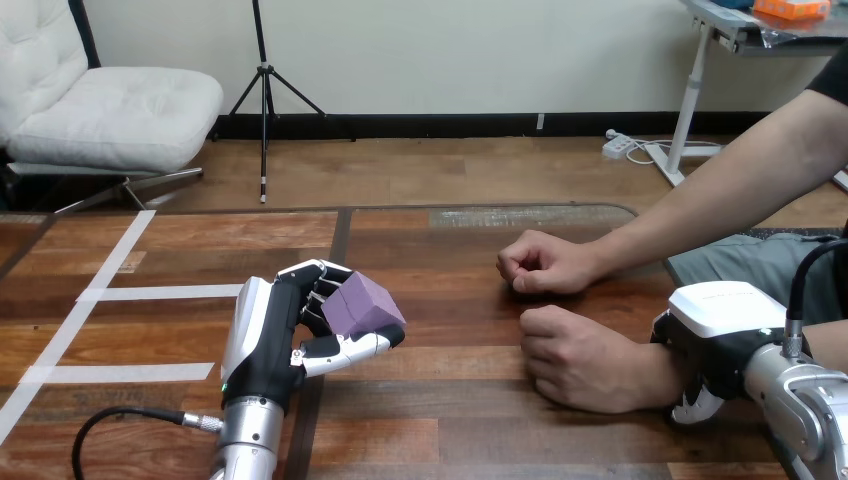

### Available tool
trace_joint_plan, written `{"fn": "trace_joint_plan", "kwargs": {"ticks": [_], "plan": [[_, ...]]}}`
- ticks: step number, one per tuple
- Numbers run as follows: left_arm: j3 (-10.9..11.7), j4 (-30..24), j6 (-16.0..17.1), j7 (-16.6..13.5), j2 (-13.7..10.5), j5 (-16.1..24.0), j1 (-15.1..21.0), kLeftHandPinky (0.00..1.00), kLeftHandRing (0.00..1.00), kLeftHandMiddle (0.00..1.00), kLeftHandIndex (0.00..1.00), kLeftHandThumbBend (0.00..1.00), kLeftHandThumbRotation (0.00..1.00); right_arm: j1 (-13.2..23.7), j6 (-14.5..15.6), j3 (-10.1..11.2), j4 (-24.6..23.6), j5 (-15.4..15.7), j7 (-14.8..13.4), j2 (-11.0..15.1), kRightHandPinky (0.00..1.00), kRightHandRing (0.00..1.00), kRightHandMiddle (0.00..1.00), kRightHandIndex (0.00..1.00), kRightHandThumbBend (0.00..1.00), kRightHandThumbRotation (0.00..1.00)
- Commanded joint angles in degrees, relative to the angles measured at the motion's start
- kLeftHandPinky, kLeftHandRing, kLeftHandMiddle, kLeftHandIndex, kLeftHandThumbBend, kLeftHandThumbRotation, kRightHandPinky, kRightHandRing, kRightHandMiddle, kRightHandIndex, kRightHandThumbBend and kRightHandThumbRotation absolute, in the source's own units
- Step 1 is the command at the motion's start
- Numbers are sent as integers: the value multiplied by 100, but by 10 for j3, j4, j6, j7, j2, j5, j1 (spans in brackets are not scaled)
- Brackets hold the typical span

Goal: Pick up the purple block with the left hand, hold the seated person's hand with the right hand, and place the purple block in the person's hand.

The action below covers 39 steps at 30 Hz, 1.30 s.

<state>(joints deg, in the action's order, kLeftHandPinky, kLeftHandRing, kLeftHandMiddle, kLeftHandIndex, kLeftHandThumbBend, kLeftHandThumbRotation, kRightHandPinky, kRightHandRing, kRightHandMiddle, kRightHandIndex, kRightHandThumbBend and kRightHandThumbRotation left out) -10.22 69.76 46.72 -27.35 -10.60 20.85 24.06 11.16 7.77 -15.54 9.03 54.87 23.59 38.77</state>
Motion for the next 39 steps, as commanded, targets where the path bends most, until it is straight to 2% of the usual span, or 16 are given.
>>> {"fn": "trace_joint_plan", "kwargs": {"ticks": [1, 13, 25, 29, 34, 39], "plan": [[9, -28, 10, 0, -10, -3, 17, 34, 40, 48, 50, 71, 17, 1, 0, -15, 24, -7, 4, 1, 29, 39, 50, 70, 67, 0], [9, -27, 9, -1, -11, -2, 20, 34, 40, 48, 50, 71, 18, -6, -3, -16, 37, -8, -20, -2, 29, 39, 49, 68, 67, 0], [9, -24, 13, 2, -12, -2, 22, 35, 40, 49, 51, 71, 17, -4, 3, -25, 64, -5, -31, -8, 28, 37, 47, 68, 70, 0], [8, -24, 12, 1, -13, 0, 22, 35, 40, 49, 51, 71, 17, -3, -3, -30, 73, -1, -41, -5, 27, 36, 46, 67, 71, 0], [8, -25, 9, 2, -14, -1, 23, 35, 40, 49, 51, 71, 18, -2, -6, -36, 81, 4, -52, -4, 30, 40, 48, 65, 73, 0], [8, -26, 7, 2, -14, -1, 23, 35, 40, 49, 51, 71, 18, -3, -1, -34, 85, -5, -55, -7, 35, 44, 52, 66, 72, 0]]}}
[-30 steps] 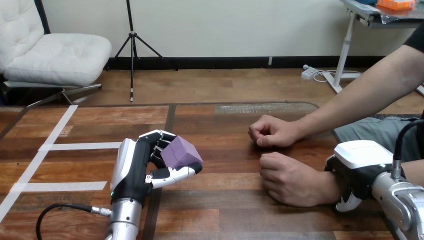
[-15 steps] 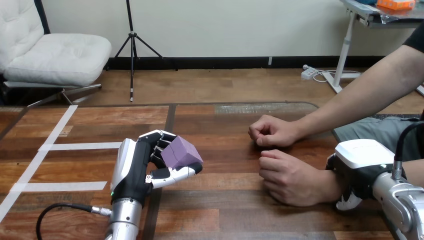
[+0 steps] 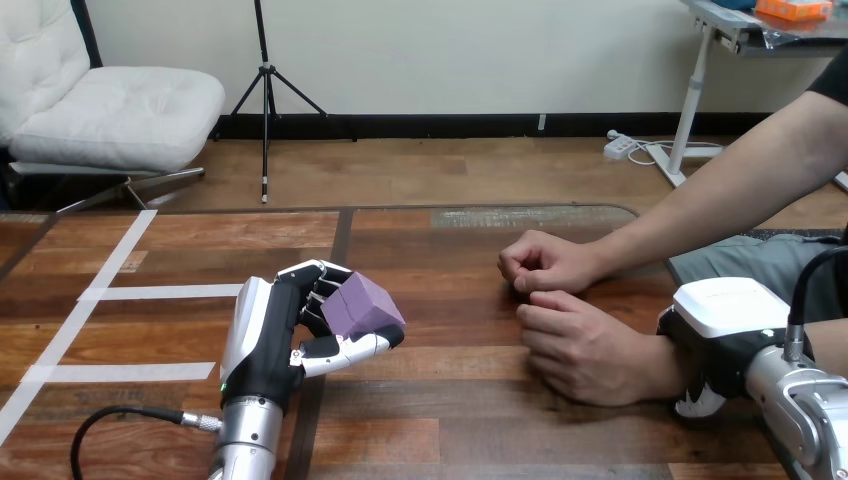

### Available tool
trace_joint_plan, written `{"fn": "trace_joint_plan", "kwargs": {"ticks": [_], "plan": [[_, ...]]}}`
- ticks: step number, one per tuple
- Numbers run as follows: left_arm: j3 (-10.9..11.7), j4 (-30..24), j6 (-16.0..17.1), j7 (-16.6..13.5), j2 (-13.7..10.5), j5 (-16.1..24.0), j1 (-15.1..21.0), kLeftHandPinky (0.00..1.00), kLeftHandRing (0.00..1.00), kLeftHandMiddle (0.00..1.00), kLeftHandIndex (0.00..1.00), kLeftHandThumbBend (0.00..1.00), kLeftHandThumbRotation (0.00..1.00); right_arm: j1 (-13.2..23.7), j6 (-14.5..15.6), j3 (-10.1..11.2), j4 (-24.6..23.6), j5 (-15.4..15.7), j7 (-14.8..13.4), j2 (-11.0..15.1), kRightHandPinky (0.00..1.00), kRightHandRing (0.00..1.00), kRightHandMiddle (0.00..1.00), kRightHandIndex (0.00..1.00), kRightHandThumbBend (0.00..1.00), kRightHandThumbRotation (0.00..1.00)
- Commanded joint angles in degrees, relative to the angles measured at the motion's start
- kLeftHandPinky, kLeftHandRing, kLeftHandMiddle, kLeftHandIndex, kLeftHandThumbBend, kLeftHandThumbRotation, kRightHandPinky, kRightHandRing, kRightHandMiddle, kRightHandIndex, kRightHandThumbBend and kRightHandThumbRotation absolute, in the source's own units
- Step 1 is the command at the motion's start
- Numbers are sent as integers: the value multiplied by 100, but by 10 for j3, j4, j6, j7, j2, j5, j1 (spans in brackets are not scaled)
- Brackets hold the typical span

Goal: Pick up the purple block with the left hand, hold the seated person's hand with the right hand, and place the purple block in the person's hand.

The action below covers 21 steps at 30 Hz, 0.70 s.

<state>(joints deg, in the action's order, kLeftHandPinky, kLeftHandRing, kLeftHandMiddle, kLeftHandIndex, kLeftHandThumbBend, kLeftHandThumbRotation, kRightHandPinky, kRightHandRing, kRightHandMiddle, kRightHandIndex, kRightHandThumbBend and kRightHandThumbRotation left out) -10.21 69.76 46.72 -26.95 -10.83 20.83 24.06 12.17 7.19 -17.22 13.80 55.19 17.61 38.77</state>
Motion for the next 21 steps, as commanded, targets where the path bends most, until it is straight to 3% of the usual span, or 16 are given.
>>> {"fn": "trace_joint_plan", "kwargs": {"ticks": [1, 21], "plan": [[7, -26, 7, -2, -11, 0, 23, 35, 40, 49, 51, 71, 18, -14, 5, -17, 38, -10, 4, -7, 36, 46, 53, 66, 71, 0], [8, -26, 9, 2, -13, -2, 22, 34, 40, 49, 51, 71, 18, -12, 10, -15, 45, -27, 1, -11, 41, 50, 56, 62, 68, 0]]}}
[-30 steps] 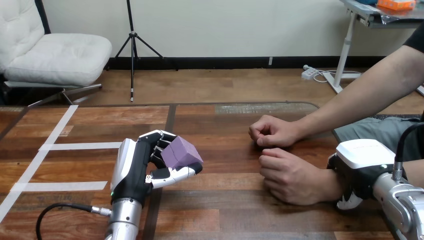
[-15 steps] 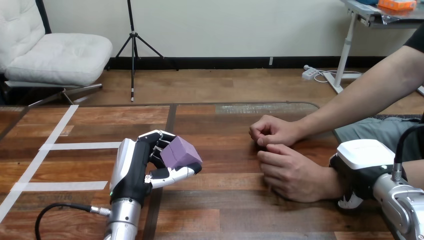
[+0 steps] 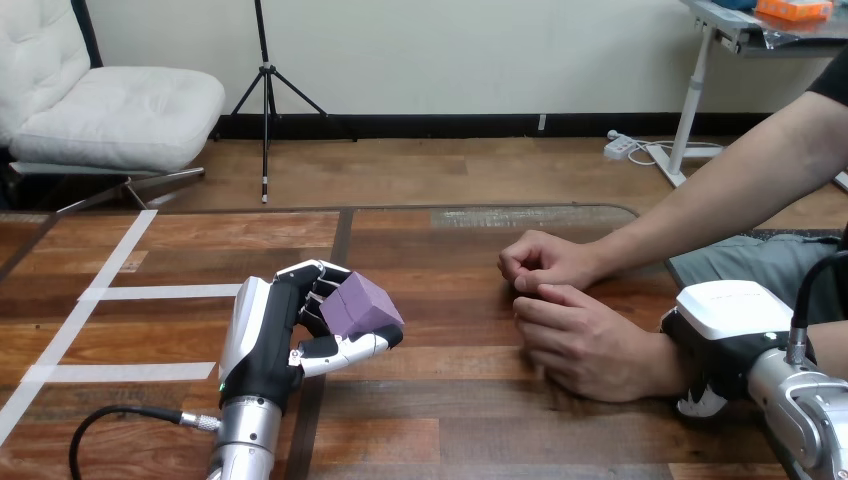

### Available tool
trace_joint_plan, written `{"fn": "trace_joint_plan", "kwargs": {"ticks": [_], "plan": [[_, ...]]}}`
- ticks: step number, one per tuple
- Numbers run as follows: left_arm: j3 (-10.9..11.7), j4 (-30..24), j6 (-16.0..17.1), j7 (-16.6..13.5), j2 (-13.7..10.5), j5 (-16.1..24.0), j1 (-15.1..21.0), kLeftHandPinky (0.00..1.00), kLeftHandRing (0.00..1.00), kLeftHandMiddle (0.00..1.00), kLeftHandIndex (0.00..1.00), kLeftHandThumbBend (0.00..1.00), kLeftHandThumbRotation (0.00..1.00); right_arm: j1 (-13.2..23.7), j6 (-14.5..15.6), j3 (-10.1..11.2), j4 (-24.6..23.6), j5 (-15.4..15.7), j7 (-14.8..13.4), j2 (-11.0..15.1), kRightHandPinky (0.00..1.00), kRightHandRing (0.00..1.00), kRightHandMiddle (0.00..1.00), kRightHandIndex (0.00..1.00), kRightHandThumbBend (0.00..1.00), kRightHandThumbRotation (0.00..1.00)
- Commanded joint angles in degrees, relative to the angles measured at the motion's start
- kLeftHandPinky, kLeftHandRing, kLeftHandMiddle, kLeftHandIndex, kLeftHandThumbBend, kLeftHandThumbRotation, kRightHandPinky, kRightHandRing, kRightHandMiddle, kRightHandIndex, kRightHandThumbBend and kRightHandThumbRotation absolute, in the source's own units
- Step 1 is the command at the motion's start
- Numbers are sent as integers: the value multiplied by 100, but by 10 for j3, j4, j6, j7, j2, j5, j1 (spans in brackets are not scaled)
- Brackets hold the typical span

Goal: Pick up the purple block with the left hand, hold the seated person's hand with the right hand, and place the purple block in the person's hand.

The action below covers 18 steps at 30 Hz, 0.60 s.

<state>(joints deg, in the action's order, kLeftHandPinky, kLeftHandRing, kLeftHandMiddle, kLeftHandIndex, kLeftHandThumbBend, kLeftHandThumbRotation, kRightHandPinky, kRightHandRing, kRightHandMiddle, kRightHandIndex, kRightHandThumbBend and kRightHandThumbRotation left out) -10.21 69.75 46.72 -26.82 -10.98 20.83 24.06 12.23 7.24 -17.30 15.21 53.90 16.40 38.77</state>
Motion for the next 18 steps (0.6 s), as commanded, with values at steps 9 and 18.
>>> {"fn": "trace_joint_plan", "kwargs": {"ticks": [9, 18], "plan": [[15, -28, 16, 21, -6, -17, 19, 35, 40, 49, 51, 71, 18, -22, -3, -9, 18, -17, -13, -5, 41, 49, 54, 60, 68, 0], [29, -30, 37, 72, 8, -51, 15, 35, 41, 49, 51, 73, 16, -31, 2, 6, -23, -31, -10, 2, 38, 46, 52, 58, 64, 0]]}}
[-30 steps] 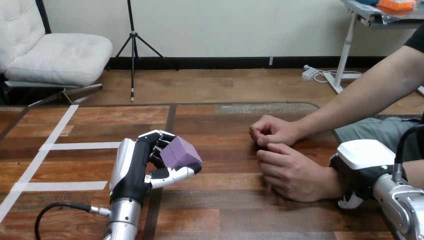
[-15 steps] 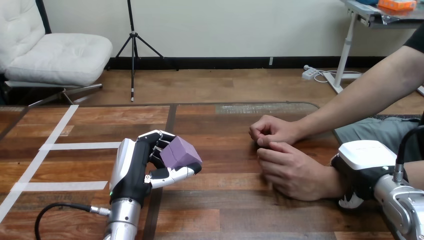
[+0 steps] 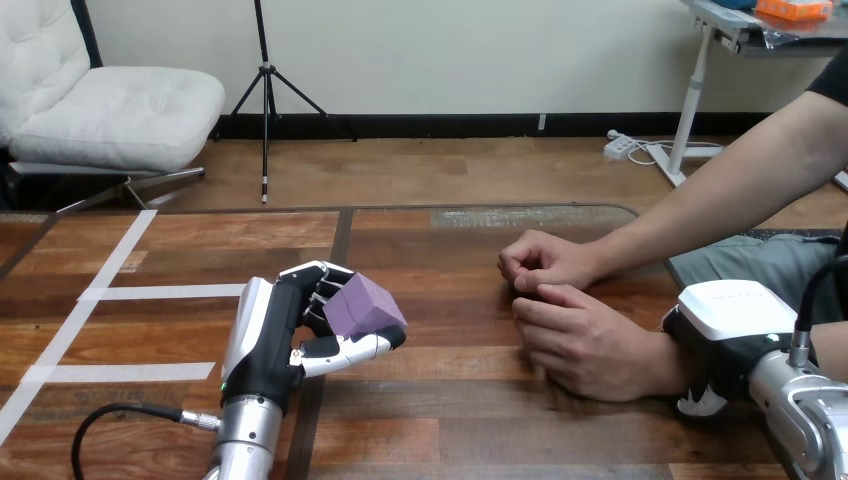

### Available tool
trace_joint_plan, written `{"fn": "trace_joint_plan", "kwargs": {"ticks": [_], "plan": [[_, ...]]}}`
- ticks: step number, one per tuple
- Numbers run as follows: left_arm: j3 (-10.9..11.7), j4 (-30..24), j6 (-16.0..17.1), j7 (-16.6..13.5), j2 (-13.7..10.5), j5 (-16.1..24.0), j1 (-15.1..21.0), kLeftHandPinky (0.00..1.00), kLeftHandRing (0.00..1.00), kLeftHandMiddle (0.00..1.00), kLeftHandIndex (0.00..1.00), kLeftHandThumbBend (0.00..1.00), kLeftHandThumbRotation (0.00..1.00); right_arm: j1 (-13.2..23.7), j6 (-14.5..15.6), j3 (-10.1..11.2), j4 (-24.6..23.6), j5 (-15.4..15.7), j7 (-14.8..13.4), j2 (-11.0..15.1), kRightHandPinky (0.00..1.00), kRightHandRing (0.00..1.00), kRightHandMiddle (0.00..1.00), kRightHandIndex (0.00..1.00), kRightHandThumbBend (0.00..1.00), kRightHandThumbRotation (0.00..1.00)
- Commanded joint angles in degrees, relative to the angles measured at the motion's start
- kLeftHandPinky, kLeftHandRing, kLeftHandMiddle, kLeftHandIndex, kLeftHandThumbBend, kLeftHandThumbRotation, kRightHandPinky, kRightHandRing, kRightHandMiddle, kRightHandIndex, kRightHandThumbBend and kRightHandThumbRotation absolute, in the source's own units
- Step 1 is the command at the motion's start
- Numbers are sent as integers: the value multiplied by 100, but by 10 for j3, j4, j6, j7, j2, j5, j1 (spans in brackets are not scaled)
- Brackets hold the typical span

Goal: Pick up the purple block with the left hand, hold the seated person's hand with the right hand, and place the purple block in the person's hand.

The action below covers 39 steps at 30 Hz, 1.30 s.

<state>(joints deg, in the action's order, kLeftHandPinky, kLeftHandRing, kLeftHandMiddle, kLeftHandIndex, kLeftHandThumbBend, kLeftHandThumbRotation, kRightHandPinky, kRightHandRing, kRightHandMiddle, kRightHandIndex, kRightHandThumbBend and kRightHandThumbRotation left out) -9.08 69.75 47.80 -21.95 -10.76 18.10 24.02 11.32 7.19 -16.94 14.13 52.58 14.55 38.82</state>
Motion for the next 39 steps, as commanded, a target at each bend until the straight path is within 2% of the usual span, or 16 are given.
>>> {"fn": "trace_joint_plan", "kwargs": {"ticks": [1, 8, 16, 26, 33, 39], "plan": [[19, -30, 28, 29, 7, -28, 15, 35, 41, 49, 51, 73, 16, -23, 3, 3, -16, -18, 8, 2, 38, 46, 52, 58, 64, 0], [35, -30, 47, 86, 23, -64, 13, 36, 41, 49, 51, 76, 16, -23, 24, 14, -63, -21, 39, 9, 37, 46, 52, 57, 66, 0], [45, -37, 54, 141, 40, -94, 10, 36, 42, 49, 51, 77, 17, -28, 14, 32, -98, -28, 37, 16, 36, 45, 51, 54, 72, 0], [53, -62, 58, 222, 65, -138, 1, 37, 42, 49, 51, 77, 17, -31, 26, 57, -160, -36, 62, 22, 37, 45, 51, 52, 74, 0], [57, -81, 55, 258, 80, -154, -5, 37, 43, 49, 51, 79, 18, -35, 23, 74, -195, -49, 67, 23, 37, 45, 52, 53, 76, 0], [58, -99, 47, 270, 91, -157, -11, 37, 43, 49, 51, 81, 19, -39, 26, 82, -224, -53, 68, 21, 36, 44, 50, 52, 78, 0]]}}
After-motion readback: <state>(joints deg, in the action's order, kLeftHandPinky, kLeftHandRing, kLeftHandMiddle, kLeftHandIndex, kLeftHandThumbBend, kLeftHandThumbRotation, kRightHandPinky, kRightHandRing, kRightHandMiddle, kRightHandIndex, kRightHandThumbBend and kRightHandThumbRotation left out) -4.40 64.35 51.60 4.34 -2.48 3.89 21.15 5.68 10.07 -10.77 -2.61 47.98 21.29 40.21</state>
